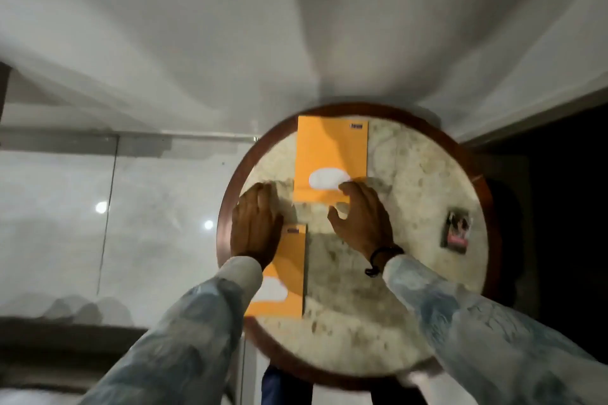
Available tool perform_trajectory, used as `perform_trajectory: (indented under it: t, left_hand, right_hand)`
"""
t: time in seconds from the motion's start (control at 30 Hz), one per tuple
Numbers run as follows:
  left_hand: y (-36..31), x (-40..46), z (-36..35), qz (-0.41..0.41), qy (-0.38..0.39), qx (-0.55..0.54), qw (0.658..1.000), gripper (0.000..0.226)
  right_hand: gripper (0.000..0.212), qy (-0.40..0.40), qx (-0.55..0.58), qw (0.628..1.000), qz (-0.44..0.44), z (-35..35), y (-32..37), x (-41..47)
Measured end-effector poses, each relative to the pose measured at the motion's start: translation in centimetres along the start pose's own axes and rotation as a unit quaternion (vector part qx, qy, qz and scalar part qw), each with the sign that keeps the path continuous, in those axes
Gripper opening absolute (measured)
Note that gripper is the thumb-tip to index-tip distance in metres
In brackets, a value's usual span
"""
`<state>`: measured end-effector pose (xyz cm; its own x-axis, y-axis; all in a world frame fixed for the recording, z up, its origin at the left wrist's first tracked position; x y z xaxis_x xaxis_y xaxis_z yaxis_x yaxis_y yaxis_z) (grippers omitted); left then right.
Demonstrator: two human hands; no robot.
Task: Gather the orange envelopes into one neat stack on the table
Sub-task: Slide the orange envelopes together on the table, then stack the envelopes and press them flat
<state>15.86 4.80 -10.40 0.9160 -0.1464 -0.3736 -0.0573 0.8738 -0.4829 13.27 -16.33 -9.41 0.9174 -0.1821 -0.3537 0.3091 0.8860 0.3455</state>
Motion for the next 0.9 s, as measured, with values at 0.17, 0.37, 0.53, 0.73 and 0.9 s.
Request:
perform_trajectory:
  t: [0.17, 0.37, 0.53, 0.73, 0.9]
  left_hand:
    - [6.6, -9.4, -1.6, 0.23, -0.002, -0.093, 0.969, 0.062]
    - [8.0, -11.2, -3.0, 0.34, -0.06, -0.156, 0.925, 0.073]
    - [9.8, -10.7, -2.5, 0.394, -0.073, -0.319, 0.859, 0.061]
    - [3.3, -6.4, -0.7, 0.226, -0.026, -0.498, 0.837, 0.032]
    - [-3.7, 3.0, -0.2, 0.157, -0.036, -0.444, 0.881, 0.044]
  right_hand:
    - [0.04, 0.141, 0.108, 0.976, -0.129, -7.3, 0.6, -8.9]
    - [0.024, 0.137, 0.142, 0.959, -0.202, -10.8, 1.9, -11.2]
    - [0.03, 0.119, 0.188, 0.946, -0.236, -11.0, 0.3, -11.5]
    - [0.039, -0.005, 0.301, 0.926, -0.229, -6.3, -1.6, -10.5]
    - [0.032, -0.129, 0.267, 0.925, -0.237, 0.5, -4.5, -2.8]
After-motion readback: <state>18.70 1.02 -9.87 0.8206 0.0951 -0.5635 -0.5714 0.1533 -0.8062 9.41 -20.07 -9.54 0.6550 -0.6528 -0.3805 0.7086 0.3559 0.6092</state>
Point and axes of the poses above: each hand's wrist, its own x-axis towards the middle knuckle, its own z-axis out of the back of the hand, y = z × x, the point moved 10 cm from there along x, towards the middle knuckle, and after that the axes turned 12 degrees about -x, right-handed, at the moved point
